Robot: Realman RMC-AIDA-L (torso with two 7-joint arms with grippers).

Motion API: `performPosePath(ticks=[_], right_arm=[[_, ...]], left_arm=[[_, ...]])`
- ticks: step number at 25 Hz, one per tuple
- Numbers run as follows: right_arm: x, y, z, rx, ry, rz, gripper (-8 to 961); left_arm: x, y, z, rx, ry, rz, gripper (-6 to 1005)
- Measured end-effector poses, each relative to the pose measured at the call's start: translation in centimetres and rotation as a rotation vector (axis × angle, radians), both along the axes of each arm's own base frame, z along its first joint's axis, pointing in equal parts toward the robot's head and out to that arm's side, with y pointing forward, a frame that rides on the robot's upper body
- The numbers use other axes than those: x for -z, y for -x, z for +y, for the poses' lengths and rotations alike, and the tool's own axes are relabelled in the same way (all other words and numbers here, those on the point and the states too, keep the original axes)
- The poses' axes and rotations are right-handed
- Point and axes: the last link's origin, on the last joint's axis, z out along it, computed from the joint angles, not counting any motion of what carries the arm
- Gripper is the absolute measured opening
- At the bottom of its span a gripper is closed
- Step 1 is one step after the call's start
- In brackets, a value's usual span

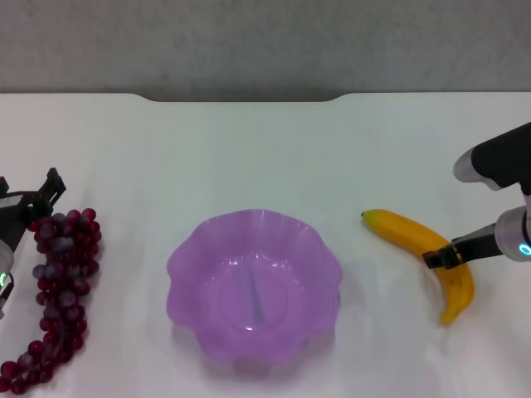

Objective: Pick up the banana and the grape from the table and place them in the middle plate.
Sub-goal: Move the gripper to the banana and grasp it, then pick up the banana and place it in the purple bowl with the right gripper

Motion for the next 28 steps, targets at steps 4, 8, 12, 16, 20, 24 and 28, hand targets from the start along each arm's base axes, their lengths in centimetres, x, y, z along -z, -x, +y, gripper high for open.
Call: performPosePath(ticks=[4, 8, 12, 16, 20, 24, 28], right_arm=[[0.1, 0.0, 0.0, -0.006, 0.004, -0.006, 714], [0.1, 0.0, -0.1, -0.007, 0.003, -0.009, 588], [0.3, 0.1, -0.1, -0.016, 0.004, -0.012, 506], [0.6, 1.1, 0.1, -0.034, 0.002, 0.024, 505], [0.4, 2.0, -0.2, -0.060, 0.003, 0.053, 504], [0.0, 2.7, -0.5, -0.063, 0.014, 0.070, 504], [-0.9, 4.6, -0.8, -0.086, 0.030, 0.096, 503]], left_arm=[[0.0, 0.0, 0.0, -0.001, 0.000, 0.000, 880], [0.0, 0.0, 0.0, 0.000, 0.001, 0.000, 880], [0.0, 0.0, 0.0, -0.001, 0.002, 0.001, 880], [0.0, 0.2, -0.2, -0.007, 0.002, 0.003, 880], [0.0, 0.4, -0.3, -0.011, 0.003, 0.003, 880], [-0.1, 0.5, -0.3, -0.014, 0.000, 0.003, 880], [-0.1, 0.6, -0.4, -0.017, -0.001, 0.003, 880]])
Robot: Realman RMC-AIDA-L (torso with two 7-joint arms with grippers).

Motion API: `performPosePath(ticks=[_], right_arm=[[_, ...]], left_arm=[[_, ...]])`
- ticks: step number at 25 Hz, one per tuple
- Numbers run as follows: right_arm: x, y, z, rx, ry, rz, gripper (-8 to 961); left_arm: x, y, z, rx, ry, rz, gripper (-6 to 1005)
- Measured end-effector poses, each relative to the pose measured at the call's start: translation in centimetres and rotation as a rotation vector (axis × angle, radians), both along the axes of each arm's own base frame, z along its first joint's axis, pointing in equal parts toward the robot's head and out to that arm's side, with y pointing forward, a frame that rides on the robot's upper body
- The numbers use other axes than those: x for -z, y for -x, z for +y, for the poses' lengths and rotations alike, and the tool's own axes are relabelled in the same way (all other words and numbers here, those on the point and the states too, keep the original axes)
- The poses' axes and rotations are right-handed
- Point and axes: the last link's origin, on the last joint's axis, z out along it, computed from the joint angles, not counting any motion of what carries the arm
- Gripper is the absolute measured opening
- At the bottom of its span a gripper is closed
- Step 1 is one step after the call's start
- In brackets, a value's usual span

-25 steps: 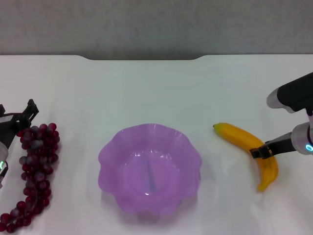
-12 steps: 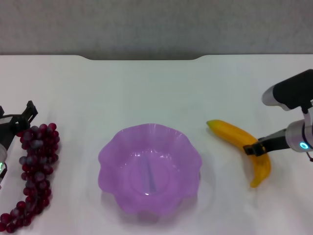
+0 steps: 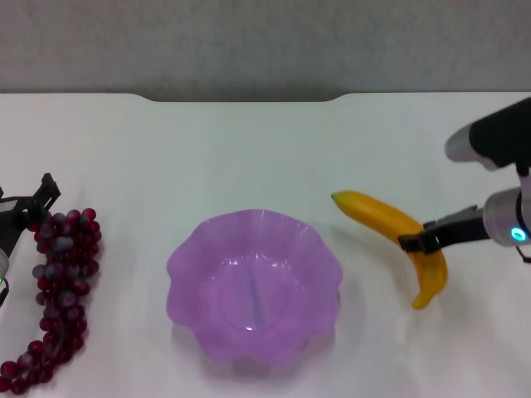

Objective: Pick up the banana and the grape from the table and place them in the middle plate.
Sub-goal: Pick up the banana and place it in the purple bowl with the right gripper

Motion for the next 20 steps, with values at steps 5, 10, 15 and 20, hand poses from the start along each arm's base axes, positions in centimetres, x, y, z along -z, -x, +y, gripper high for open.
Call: performPosePath(ticks=[5, 10, 15, 20], right_arm=[[-0.8, 2.3, 0.3, -0.044, -0.013, 0.002, 502], [-0.7, 4.7, 0.5, -0.107, -0.026, 0.038, 503], [3.0, 8.5, -0.1, -0.240, 0.032, 0.068, 504], [5.0, 10.2, -1.0, -0.289, 0.085, 0.094, 505]], left_arm=[[-0.1, 0.1, -0.1, -0.001, -0.001, 0.002, 880], [0.0, -0.2, 0.1, 0.008, 0.002, 0.003, 880], [0.2, -0.6, 0.4, 0.021, 0.007, 0.008, 880], [0.4, -1.1, 0.6, 0.040, 0.017, 0.009, 880]])
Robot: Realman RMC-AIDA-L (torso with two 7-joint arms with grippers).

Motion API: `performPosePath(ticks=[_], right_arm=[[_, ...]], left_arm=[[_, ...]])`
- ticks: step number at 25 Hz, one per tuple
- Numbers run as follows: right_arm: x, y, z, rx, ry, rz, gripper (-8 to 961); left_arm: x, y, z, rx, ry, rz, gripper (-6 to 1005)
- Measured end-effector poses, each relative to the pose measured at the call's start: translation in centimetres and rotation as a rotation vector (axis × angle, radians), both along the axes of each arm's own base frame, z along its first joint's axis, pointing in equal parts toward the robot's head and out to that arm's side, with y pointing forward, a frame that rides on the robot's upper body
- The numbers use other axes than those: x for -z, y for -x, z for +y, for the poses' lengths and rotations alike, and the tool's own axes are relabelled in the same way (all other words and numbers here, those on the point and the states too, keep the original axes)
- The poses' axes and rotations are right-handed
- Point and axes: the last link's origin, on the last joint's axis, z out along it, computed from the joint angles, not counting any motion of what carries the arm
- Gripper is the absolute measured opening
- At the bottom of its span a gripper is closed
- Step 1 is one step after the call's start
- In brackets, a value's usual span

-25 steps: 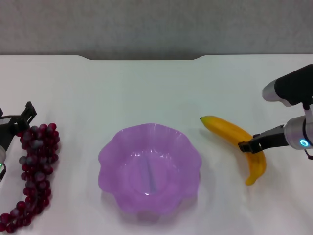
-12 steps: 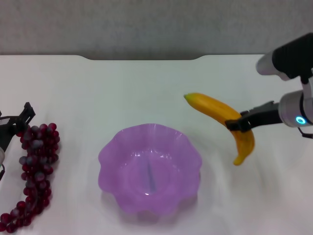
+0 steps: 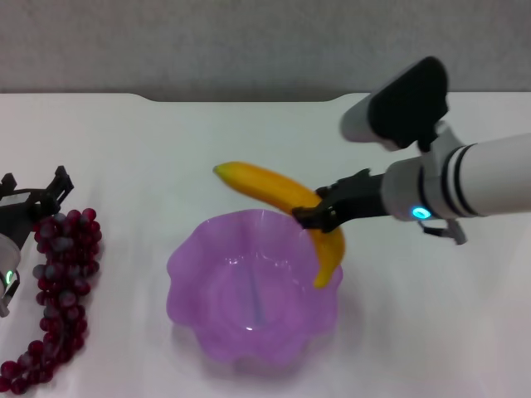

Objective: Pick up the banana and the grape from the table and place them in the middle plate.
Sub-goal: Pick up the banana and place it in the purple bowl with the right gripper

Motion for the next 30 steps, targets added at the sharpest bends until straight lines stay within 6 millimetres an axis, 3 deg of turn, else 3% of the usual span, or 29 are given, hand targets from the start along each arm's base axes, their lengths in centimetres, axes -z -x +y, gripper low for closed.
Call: performPosePath(ticks=[10, 24, 30], right_arm=[[3.0, 1.6, -1.9, -0.074, 0.085, -0.011, 507], [3.2, -1.4, -0.9, 0.007, 0.055, -0.053, 510], [3.6, -1.4, -0.9, -0.023, 0.033, -0.059, 511]], left_arm=[[0.0, -0.2, 0.2, 0.008, 0.000, -0.004, 881], [0.1, -0.2, 0.1, 0.008, 0.001, -0.004, 881], [0.0, -0.1, 0.1, 0.004, 0.001, -0.003, 881]])
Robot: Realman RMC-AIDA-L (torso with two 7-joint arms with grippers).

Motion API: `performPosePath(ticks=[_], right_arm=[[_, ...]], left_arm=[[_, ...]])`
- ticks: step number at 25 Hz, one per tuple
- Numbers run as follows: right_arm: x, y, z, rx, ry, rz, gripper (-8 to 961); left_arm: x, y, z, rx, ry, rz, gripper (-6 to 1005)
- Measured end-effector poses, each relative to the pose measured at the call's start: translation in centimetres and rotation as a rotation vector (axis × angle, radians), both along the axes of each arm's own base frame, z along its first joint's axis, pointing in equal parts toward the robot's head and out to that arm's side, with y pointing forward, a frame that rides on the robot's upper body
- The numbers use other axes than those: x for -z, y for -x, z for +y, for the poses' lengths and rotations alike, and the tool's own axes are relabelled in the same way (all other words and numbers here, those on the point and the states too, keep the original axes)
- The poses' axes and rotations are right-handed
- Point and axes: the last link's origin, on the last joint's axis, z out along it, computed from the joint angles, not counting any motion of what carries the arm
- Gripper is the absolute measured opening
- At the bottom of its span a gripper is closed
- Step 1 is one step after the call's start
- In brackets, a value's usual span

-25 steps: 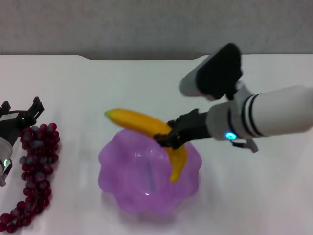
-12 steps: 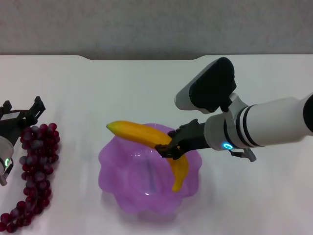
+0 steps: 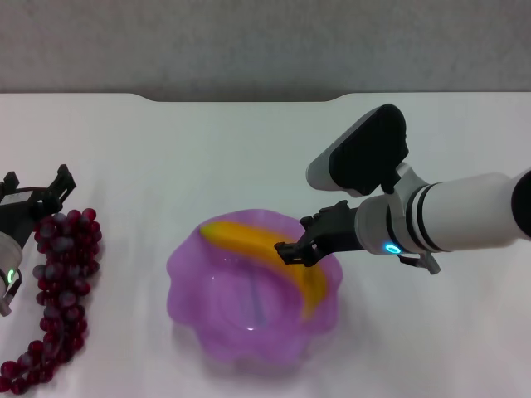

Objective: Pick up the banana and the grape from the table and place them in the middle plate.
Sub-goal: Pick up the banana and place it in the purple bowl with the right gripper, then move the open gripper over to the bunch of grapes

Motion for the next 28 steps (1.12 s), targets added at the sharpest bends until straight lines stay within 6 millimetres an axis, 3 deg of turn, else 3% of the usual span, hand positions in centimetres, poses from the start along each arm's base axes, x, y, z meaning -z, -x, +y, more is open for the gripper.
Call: performPosePath(ticks=[8, 13, 16, 23, 28], right_arm=[[0.1, 0.1, -0.1, -0.023, -0.013, 0.004, 681], [-0.8, -0.4, 0.5, -0.031, -0.095, 0.046, 804], [-1.9, -1.9, 0.7, -0.046, -0.183, 0.065, 892], [-5.3, -6.3, 0.6, -0.031, -0.455, 0.102, 883], [-5.9, -8.8, -1.0, -0.071, -0.624, 0.092, 882]], left_arm=[[-0.1, 0.3, -0.1, -0.009, -0.004, -0.001, 881], [-0.2, 0.4, -0.2, -0.013, -0.006, -0.002, 881], [0.0, 0.3, -0.2, -0.009, -0.001, -0.002, 881], [0.0, 0.3, -0.3, -0.009, 0.000, -0.002, 881], [0.0, 0.2, -0.2, -0.006, -0.002, -0.006, 882]])
